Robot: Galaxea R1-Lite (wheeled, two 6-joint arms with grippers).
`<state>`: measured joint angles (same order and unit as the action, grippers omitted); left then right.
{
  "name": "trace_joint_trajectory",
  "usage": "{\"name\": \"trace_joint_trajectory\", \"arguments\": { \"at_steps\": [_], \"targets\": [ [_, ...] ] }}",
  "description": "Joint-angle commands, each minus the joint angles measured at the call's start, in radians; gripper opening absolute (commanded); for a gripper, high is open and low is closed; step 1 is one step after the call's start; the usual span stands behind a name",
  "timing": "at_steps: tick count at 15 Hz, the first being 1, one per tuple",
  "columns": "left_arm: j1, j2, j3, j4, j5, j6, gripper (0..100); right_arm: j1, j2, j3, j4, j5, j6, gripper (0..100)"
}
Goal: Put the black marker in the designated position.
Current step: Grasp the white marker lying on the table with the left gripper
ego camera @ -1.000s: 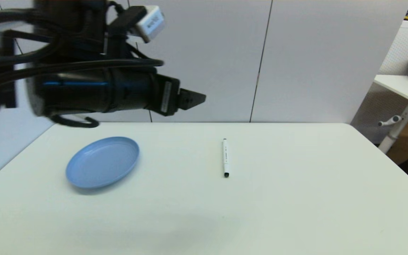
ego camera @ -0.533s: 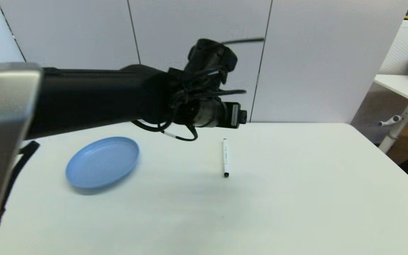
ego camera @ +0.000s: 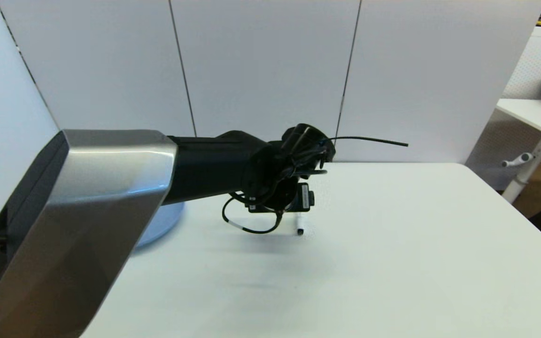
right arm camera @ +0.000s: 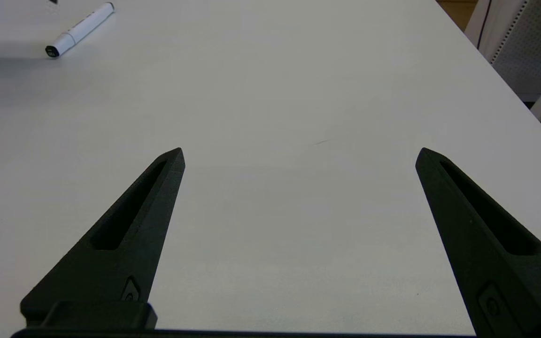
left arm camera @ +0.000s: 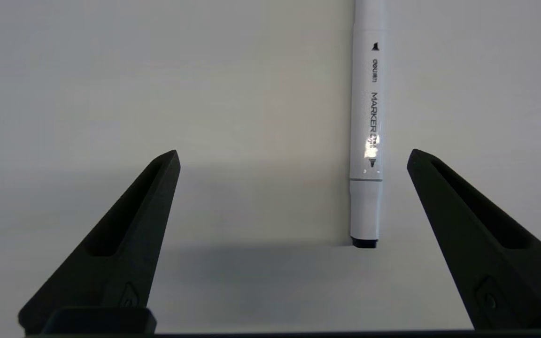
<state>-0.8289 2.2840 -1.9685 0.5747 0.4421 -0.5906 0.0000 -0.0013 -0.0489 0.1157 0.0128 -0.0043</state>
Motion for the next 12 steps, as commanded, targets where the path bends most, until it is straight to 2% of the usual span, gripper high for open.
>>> {"name": "trace_joint_trajectory", "arguments": {
  "at_steps": [1,7,10,12],
  "targets": [
    [-0.007,0.02,-0.001,-0.096,0.001,0.052,100,0.0,0.001,0.0,0.001,0.001,0.0,100],
    [-0.038,0.072,-0.003,-0.124,0.004,0.084,100,0.0,0.001,0.0,0.001,0.001,0.0,100],
    [-0.038,0.104,-0.004,-0.251,0.004,0.149,100,0.0,0.001,0.0,0.001,0.001,0.0,100],
    [-0.038,0.114,-0.004,-0.262,0.006,0.157,100,0.0,0.001,0.0,0.001,0.001,0.0,100]
  ]
}}
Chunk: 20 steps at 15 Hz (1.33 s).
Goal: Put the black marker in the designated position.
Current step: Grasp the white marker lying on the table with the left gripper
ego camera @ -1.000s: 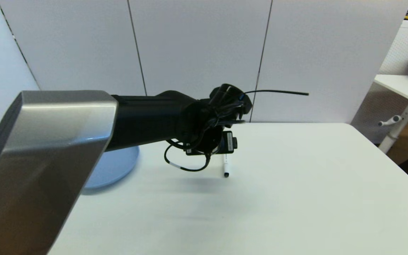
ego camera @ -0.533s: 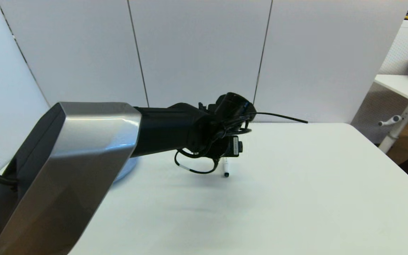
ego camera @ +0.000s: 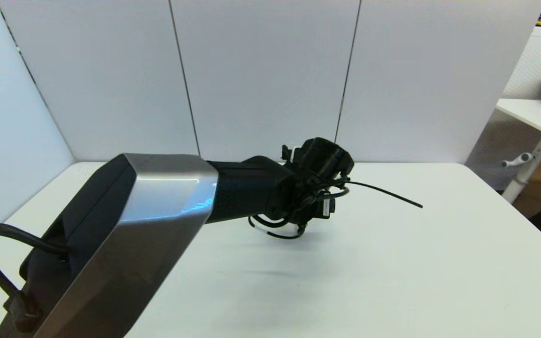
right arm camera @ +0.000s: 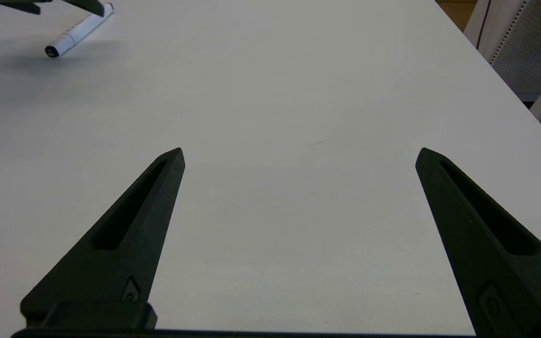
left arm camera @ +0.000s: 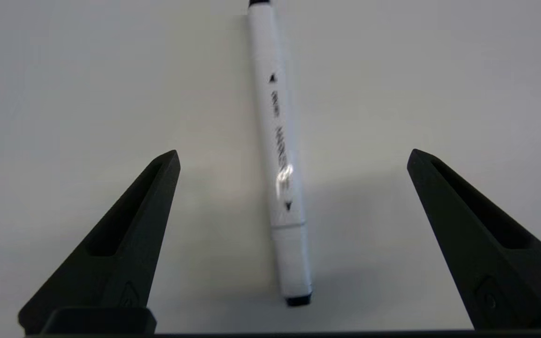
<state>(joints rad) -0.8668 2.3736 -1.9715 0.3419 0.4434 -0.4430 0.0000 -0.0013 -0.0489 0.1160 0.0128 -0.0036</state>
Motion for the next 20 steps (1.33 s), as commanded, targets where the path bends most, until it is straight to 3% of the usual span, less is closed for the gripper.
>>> {"name": "trace_joint_trajectory", "arguments": {
  "at_steps": [1,8,19,20],
  "targets": [
    [0.0,0.027,-0.001,-0.029,0.009,0.01,100,0.0,0.001,0.0,0.001,0.001,-0.001,100],
    [0.0,0.058,-0.001,-0.031,0.113,0.027,100,0.0,0.001,0.0,0.001,0.001,0.001,100],
    [-0.001,0.082,-0.001,-0.089,0.12,0.029,100,0.0,0.001,0.0,0.001,0.001,-0.001,100],
    [-0.001,0.082,0.0,-0.087,0.12,0.029,0,0.0,0.001,0.0,0.001,0.001,-0.001,100]
  ]
}}
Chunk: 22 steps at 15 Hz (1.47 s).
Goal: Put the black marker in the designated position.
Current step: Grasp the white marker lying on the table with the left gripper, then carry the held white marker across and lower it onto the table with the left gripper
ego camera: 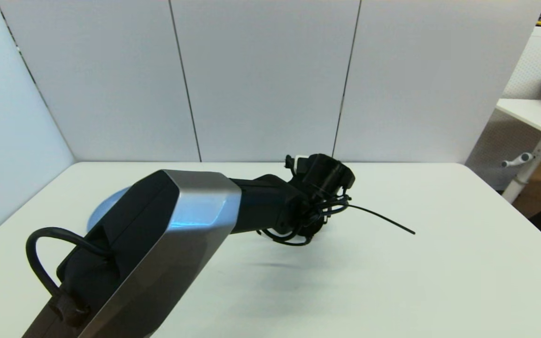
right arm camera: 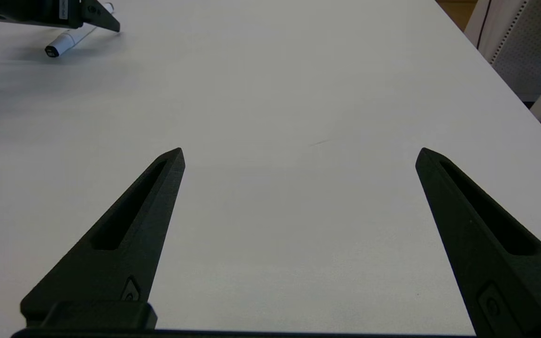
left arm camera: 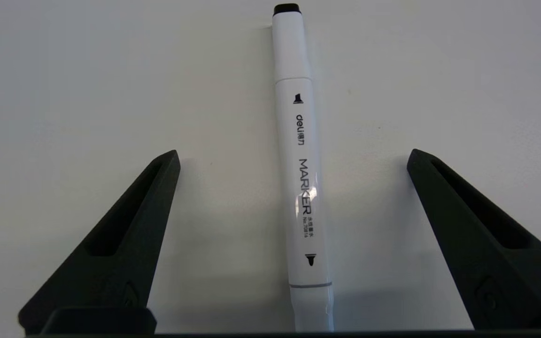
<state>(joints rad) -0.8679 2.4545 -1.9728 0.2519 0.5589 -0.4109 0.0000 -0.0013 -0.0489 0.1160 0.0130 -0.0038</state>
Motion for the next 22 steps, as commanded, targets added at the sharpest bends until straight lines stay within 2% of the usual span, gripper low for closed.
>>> {"name": "trace_joint_trajectory", "arguments": {
  "at_steps": [1,14,15,18,20,22],
  "targets": [
    [0.0,0.001,0.0,0.001,0.003,0.0,0,0.0,0.001,0.0,0.001,0.001,0.001,100],
    [0.0,-0.08,0.002,0.023,-0.004,0.007,0,0.0,0.001,0.0,0.001,0.001,-0.001,100],
    [0.001,-0.143,0.009,0.064,-0.004,0.024,0,0.0,0.001,0.0,0.001,0.001,-0.001,100],
    [0.026,-0.391,0.009,0.308,0.019,0.038,0,0.0,0.001,0.0,0.001,0.001,0.001,100],
    [0.084,-0.608,0.011,0.567,0.098,0.075,0,0.0,0.001,0.0,0.001,0.001,-0.001,100],
    [0.201,-0.739,0.014,0.702,0.239,0.144,0,0.0,0.001,0.0,0.001,0.001,0.001,100]
  ]
}}
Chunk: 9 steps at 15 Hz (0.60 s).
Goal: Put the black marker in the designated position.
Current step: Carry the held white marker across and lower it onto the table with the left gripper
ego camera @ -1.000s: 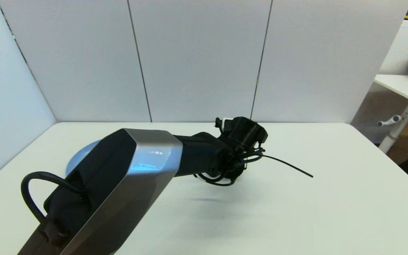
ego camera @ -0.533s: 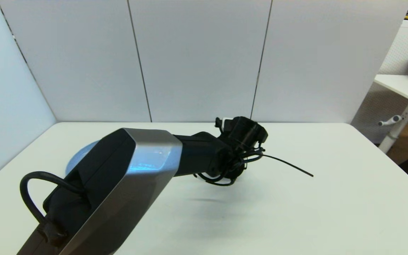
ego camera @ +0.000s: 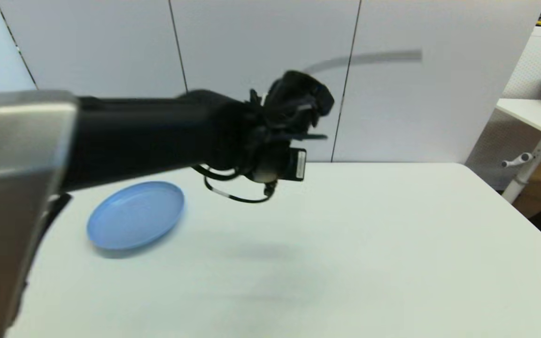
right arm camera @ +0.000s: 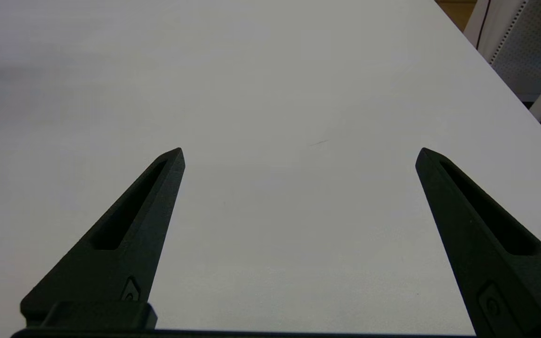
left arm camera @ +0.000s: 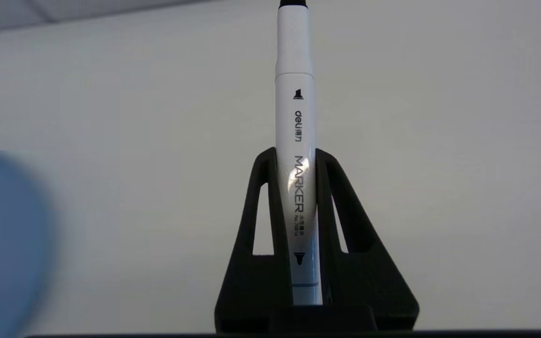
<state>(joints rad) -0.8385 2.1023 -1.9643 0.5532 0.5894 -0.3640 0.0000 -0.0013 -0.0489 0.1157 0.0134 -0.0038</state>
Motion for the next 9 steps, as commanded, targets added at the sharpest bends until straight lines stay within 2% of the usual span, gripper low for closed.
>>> {"name": "trace_joint_trajectory", "arguments": {
  "at_steps": [1,2,3,4,6,8,9],
  "targets": [
    [0.233,-0.43,0.011,0.422,0.233,0.148,0,0.0,0.001,0.0,0.001,0.0,-0.001,100],
    [0.3,-0.466,0.01,0.433,0.231,0.243,0,0.0,0.001,0.0,0.001,0.0,0.001,100],
    [0.392,-0.513,0.007,0.416,0.182,0.467,0,0.0,0.001,0.0,0.001,0.0,-0.001,100],
    [0.464,-0.544,0.015,0.379,0.063,0.655,0,0.0,0.001,0.0,0.001,0.0,-0.001,100],
    [0.611,-0.558,0.065,0.287,-0.267,0.933,0,0.0,0.001,0.0,0.001,0.0,-0.001,100],
    [0.725,-0.576,0.143,0.284,-0.576,1.166,0,0.0,0.001,0.0,0.001,0.0,0.001,100],
    [0.796,-0.59,0.202,0.289,-0.78,1.329,0,0.0,0.001,0.0,0.001,0.0,0.001,100]
  ]
}}
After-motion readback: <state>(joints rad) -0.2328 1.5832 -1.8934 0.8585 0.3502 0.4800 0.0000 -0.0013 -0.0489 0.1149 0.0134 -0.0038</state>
